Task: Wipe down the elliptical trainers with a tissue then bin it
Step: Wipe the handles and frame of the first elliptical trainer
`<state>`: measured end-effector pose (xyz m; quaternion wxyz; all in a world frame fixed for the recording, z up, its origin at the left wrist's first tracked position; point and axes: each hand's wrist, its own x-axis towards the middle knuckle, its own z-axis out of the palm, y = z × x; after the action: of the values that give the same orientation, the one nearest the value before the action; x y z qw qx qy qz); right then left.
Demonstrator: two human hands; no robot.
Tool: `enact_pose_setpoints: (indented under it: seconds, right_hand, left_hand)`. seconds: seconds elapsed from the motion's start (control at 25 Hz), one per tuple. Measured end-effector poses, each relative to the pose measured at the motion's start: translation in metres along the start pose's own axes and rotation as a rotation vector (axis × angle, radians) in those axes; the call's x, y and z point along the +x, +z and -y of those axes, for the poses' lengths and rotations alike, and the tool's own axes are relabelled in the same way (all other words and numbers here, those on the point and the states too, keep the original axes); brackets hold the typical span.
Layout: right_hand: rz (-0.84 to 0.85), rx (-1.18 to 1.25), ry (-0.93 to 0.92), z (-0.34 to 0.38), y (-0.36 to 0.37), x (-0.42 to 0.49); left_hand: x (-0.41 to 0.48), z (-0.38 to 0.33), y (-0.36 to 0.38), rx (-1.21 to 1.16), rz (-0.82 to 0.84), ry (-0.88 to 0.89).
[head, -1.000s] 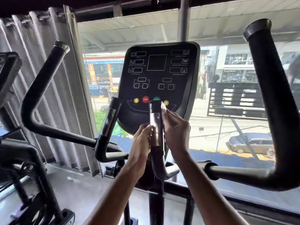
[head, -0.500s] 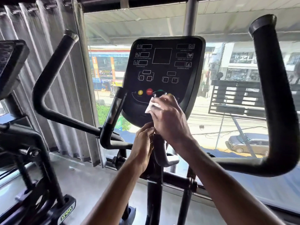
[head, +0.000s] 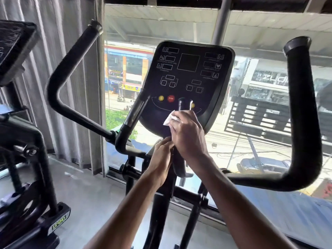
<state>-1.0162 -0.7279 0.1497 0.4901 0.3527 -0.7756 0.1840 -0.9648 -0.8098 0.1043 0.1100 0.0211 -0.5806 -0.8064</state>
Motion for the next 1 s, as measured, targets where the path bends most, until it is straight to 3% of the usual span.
enact_pose_setpoints:
  seconds: [0.16, 0.28, 0.4, 0.52, 0.68, 0.72, 0.84, 0.92, 1.0]
  right_hand:
    - [-0.214, 0.15, 0.337, -0.027, -0.008, -0.025]
    - [-0.25, 0.322, 0.621, -0.023, 0.001, -0.036]
    - [-0.288, 0.411, 0.609, -0.013, 0.004, -0.028]
    - [-0.26, 0.463, 0.753, -0.014, 0.003, -0.022]
    - [-0.266, 0.606, 0.746, -0.006, 0.004, -0.023]
    - [-0.222, 0.722, 0.884, -0.013, 0.01, -0.016]
    - [-0.063, 1.473, 1.191, -0.041, 0.024, 0.003]
    - [-0.072, 1.629, 1.163, -0.04, 0.027, 0.003]
    - [-0.163, 1.528, 1.081, -0.043, 0.029, -0.016]
  left_hand:
    - [0.002, 0.008, -0.003, -0.018, -0.069, -0.062]
    - [0.0, 0.009, -0.002, 0.001, -0.074, -0.075]
    - [-0.003, 0.005, 0.001, 0.001, -0.075, -0.062]
    - [-0.002, 0.008, 0.002, 0.059, -0.043, -0.021]
    - [0.001, 0.006, 0.003, 0.139, -0.066, 0.048]
    - [0.002, 0.006, 0.005, 0.155, -0.07, 0.062]
    - [-0.002, 0.004, 0.012, 0.169, -0.105, 0.069]
    - [-0.005, 0.001, 0.01, 0.176, -0.13, 0.059]
    - [-0.006, 0.0, 0.02, 0.187, -0.186, 0.049]
